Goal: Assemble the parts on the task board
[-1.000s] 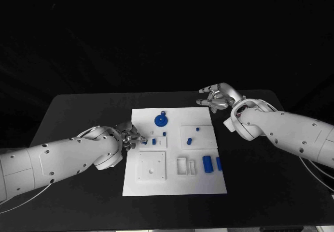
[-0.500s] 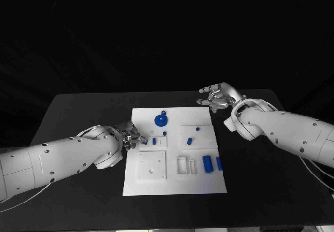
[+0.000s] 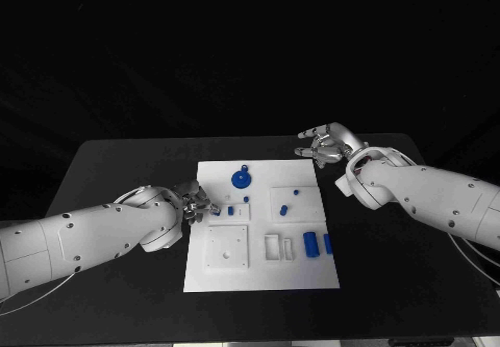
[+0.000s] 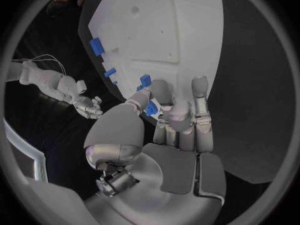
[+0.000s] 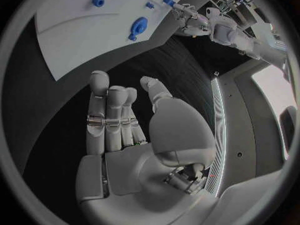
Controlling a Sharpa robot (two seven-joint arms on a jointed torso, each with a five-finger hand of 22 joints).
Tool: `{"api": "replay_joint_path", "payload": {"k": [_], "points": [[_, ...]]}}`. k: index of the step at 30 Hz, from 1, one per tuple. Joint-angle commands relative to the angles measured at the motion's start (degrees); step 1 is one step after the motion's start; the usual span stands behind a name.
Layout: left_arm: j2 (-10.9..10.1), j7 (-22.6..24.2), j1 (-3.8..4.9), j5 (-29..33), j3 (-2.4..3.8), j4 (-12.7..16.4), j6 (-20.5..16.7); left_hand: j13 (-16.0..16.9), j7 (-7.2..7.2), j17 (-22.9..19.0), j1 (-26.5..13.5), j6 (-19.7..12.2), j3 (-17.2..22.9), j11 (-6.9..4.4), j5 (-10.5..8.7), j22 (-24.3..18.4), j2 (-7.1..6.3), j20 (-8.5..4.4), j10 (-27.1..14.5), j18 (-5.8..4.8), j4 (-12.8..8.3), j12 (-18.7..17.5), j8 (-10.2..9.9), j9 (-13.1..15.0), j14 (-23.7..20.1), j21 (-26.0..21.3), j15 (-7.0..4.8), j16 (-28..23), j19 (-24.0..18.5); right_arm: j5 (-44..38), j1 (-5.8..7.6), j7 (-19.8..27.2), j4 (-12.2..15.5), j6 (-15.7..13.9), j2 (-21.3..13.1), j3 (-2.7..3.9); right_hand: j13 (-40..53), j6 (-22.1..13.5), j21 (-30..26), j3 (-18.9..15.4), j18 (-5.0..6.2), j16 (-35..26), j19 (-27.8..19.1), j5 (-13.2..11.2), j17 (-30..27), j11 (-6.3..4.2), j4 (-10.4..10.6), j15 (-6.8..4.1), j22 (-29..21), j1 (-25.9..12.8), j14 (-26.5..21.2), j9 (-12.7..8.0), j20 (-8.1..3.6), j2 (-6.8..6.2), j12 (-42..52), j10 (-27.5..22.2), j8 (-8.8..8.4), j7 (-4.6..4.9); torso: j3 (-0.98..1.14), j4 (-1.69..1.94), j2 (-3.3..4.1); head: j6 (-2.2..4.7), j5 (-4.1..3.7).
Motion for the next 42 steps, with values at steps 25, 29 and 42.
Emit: {"api": "replay_joint_path", "payload": {"k": [25,29,42], "points": [[0.8,-1.5,-0.45,0.4,-0.39,-0.6,5.8,1.1,-6.82,-0.5,1.9,16.0,-2.6,-1.98,-1.16,1.0,1.59,0.92,0.7,0.47,1.7,1.5,1.4,0.3,-0.1,-0.8,0.13,-0.8,0.2,-0.1,-0.09,0.6,-0.2,0.8,0.3,0.02,0.1,0.4,0.2,0.3,0.5,0.0,2.0,0.2,0.1,-0.34,0.1,-0.18,2.0,-0.6,0.2,0.1,0.01,-0.08,0.0,0.1,-0.08,0.03,0.05,-0.02,0.02,-0.16,-0.01],[0.9,-1.4,-0.45,0.3,-0.39,-0.7,6.5,1.4,-6.82,-0.4,0.5,16.0,-1.2,-1.96,0.51,1.1,1.91,1.24,0.7,0.83,-0.1,1.7,1.7,0.4,-0.1,-0.5,0.19,-0.9,0.1,-0.1,-0.11,0.6,-0.2,0.8,0.3,0.02,0.0,0.5,0.2,0.4,0.5,0.0,2.0,0.2,0.1,-0.34,0.1,-0.18,2.0,-0.6,0.2,0.1,0.01,-0.07,0.0,0.1,-0.07,0.02,0.06,-0.03,0.02,-0.18,-0.01],[1.1,-1.5,-0.45,-0.1,-0.39,-0.6,7.8,1.7,-6.81,0.0,0.5,16.0,-0.8,-1.94,1.36,1.1,2.19,1.59,0.7,1.2,-1.4,1.7,1.8,0.4,0.0,-0.3,0.26,-0.9,-0.2,-0.1,-0.17,0.7,-0.2,0.8,0.3,0.02,0.0,0.7,0.1,0.4,0.49,-0.1,2.0,0.2,0.0,-0.36,0.1,-0.19,1.9,-0.7,0.2,0.1,0.0,-0.04,0.0,0.1,-0.06,0.0,0.03,-0.02,0.01,-0.24,-0.15]]}}
